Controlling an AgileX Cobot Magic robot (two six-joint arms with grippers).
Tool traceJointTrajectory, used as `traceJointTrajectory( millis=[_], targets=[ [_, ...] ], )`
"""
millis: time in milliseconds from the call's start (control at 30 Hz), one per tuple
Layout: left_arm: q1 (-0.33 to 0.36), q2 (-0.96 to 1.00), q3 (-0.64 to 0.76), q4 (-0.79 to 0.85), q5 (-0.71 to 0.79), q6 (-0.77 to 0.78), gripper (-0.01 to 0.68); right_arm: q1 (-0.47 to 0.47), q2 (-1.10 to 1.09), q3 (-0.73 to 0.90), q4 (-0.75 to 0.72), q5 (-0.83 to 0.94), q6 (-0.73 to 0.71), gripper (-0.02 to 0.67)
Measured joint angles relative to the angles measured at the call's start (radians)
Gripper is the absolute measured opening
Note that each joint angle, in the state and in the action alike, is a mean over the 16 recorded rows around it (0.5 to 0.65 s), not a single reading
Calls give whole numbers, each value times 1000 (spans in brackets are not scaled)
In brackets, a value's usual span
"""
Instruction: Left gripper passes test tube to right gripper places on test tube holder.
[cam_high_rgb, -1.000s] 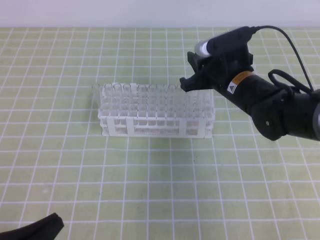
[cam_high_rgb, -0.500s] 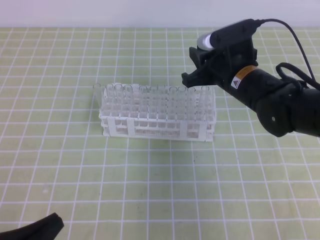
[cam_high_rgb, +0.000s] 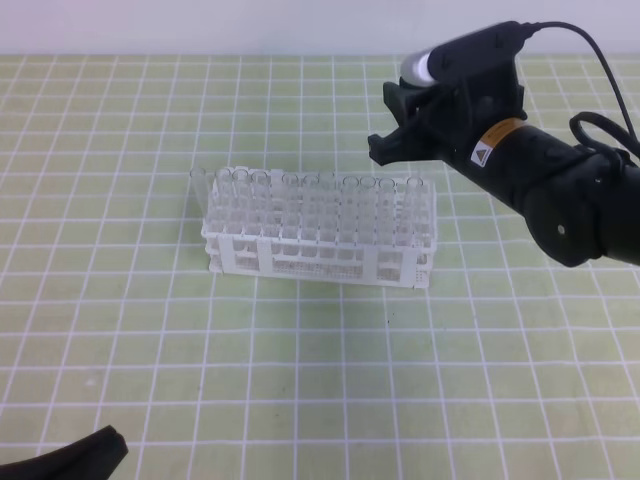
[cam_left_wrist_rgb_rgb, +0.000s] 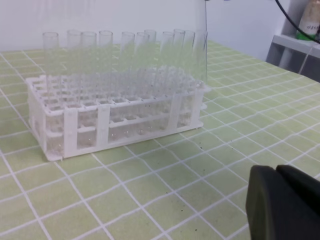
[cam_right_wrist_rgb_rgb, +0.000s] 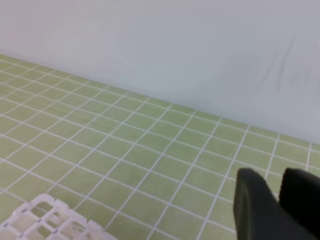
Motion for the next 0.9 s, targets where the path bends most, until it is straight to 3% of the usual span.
traceJointTrajectory(
  millis=[667,900],
  targets=[
    [1,-3,-10,-19,-4,-1,-3,-1,-80,6,-4,-2,-23,85],
    [1,-3,-10,-19,-3,-1,-3,-1,-139,84,31,-120,-66,85]
  ],
)
